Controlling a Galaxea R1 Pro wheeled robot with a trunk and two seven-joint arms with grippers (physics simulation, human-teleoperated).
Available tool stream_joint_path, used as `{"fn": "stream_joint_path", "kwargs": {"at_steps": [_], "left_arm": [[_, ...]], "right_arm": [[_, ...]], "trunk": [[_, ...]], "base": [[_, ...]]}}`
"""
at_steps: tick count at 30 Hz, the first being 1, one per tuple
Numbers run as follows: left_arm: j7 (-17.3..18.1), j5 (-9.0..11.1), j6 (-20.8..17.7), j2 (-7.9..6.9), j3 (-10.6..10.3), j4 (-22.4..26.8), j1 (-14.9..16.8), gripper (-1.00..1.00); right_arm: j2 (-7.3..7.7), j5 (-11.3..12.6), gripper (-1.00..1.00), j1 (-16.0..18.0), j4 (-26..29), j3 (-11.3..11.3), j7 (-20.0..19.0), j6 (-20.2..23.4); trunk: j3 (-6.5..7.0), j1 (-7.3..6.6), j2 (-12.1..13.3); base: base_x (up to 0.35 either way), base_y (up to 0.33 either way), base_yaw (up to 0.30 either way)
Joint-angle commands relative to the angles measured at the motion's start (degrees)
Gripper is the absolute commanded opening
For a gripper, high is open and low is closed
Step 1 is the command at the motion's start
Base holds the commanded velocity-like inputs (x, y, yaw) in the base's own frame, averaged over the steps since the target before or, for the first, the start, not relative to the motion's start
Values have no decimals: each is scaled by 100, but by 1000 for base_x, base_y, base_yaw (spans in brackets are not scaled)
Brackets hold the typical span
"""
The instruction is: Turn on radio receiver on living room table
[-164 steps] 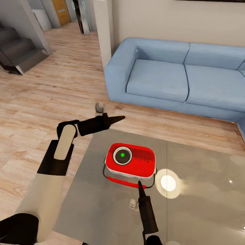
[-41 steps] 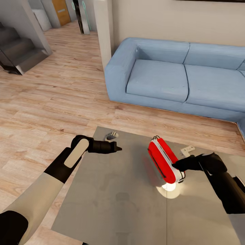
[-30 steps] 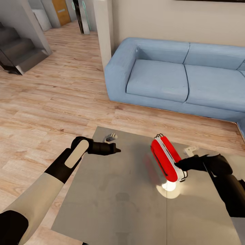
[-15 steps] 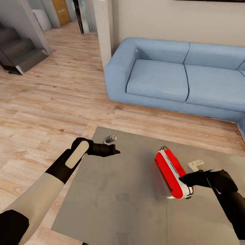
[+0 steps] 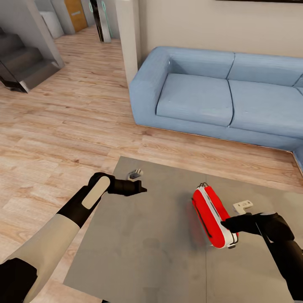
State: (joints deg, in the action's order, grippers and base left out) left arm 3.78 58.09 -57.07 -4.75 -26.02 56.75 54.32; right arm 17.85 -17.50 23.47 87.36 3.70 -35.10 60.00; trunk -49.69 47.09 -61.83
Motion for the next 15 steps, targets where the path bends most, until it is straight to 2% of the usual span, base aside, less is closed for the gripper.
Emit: {"fn": "stream_joint_path", "kwargs": {"at_steps": [1,10,15], "left_arm": [[0,0,0,0,0,-1,0,-100],[0,3,22,1,0,-8,0,-100],[0,2,30,1,0,-61,0,-100]], "right_arm": [[-4,-8,-100,1,0,2,14,0],[-39,-6,-100,-22,0,27,145,0],[-153,0,-100,-168,0,108,310,0]], "trunk": [[0,0,0],[0,0,0],[0,0,0]], "base": [[0,0,0],[0,0,0],[0,0,0]]}}
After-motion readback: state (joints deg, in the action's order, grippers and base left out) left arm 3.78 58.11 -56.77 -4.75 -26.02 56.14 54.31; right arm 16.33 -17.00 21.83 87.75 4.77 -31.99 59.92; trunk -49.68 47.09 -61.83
